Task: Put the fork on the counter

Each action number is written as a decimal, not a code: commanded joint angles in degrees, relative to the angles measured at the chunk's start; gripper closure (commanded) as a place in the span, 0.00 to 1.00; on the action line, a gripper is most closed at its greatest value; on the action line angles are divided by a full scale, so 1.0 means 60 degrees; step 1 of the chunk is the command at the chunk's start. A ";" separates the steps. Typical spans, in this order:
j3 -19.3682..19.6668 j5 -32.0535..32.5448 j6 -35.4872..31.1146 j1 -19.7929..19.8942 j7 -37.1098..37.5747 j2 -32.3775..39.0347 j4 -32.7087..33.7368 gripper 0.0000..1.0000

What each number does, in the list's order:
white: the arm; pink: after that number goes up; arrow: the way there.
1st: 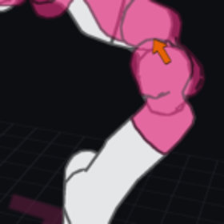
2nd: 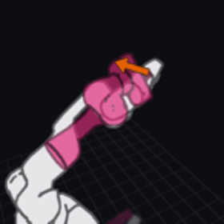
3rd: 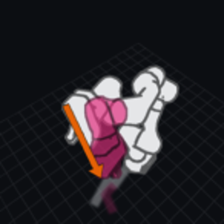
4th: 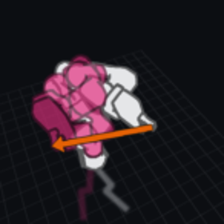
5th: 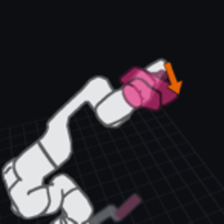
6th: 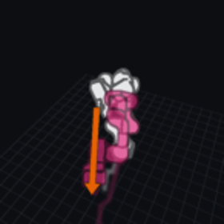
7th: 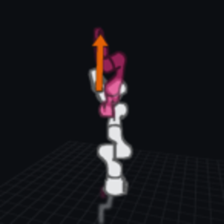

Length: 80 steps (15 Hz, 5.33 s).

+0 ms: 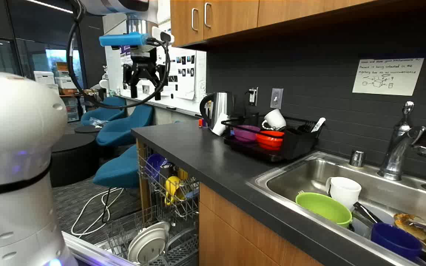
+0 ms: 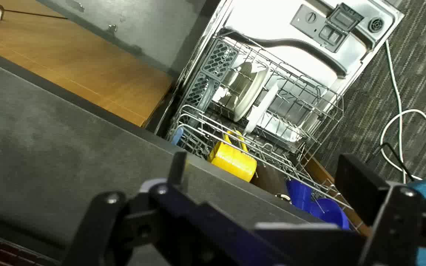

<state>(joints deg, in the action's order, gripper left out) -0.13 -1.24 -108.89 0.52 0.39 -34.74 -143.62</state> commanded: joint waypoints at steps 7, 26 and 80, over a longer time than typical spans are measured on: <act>0.0017 0.0012 0.0023 -0.0018 0.0007 0.0004 0.0019 0.00; -0.0416 -0.0649 -0.1106 0.0096 0.1724 0.0301 0.0059 0.00; 0.1276 -0.0719 -0.2801 0.1732 0.2349 0.1300 0.0298 0.00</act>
<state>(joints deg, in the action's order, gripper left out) 7.84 -4.96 -124.82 9.95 14.09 -27.18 -141.82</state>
